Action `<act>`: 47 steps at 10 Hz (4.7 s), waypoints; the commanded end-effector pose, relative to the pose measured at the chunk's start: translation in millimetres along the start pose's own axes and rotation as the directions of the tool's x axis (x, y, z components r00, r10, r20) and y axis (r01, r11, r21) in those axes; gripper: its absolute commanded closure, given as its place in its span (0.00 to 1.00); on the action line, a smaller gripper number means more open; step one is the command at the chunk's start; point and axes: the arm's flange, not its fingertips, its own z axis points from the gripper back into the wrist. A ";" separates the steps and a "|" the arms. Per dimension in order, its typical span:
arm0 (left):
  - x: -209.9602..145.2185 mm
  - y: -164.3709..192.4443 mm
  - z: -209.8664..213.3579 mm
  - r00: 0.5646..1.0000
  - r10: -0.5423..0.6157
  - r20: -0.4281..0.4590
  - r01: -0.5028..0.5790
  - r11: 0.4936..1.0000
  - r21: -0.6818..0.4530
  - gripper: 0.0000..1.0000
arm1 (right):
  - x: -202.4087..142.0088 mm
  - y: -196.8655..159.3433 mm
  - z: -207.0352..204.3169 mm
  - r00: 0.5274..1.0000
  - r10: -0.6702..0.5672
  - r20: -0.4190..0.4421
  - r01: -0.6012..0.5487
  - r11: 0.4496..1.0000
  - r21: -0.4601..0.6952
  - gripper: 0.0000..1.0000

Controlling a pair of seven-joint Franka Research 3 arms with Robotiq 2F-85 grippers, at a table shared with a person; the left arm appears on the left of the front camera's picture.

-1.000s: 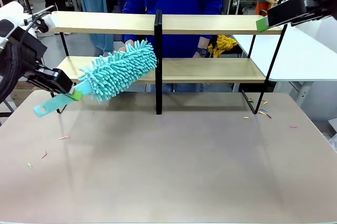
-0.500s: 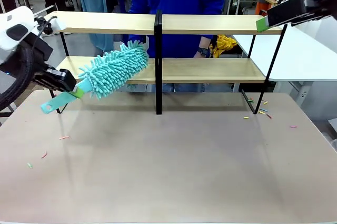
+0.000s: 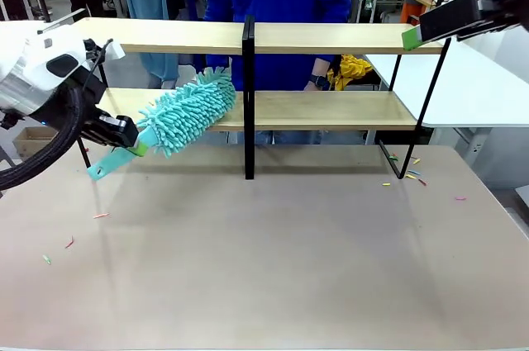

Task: Clean the shelves.
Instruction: Clean another randomly selected level of the Shelf with the Duster, then place the Duster on the table.

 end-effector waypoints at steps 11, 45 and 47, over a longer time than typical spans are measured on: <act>-15.5 74.0 30.3 0.839 0.539 0.078 -0.490 0.684 0.541 0.87 | 0.2 1.0 0.1 1.000 -0.011 0.003 0.011 1.000 -0.007 0.00; -159.7 269.3 409.3 0.765 0.315 0.563 0.148 0.764 -0.628 0.87 | 0.2 1.0 0.1 1.000 -0.011 0.003 0.011 1.000 -0.007 0.00; -159.7 269.3 409.3 0.765 0.315 0.563 0.148 0.764 -0.628 0.87 | 0.2 1.0 0.1 1.000 -0.011 0.003 0.011 1.000 -0.007 0.00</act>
